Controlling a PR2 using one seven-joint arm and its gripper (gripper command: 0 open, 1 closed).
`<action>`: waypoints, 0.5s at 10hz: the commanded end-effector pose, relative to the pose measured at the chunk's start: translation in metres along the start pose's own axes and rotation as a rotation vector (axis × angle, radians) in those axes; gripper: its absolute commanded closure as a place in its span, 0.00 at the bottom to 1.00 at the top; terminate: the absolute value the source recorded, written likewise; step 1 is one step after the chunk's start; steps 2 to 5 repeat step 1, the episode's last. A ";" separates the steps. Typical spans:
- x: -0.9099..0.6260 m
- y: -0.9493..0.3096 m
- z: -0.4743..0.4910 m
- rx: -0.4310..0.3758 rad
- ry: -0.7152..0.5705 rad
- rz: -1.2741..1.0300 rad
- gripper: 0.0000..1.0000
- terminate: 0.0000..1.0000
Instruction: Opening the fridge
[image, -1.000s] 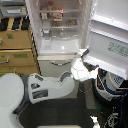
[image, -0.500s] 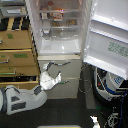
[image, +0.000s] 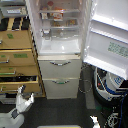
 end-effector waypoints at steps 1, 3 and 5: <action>-0.291 0.046 -0.047 -0.031 -0.081 0.219 0.00 1.00; -0.291 0.046 -0.047 -0.031 -0.081 0.219 0.00 1.00; -0.291 0.046 -0.047 -0.031 -0.081 0.219 0.00 1.00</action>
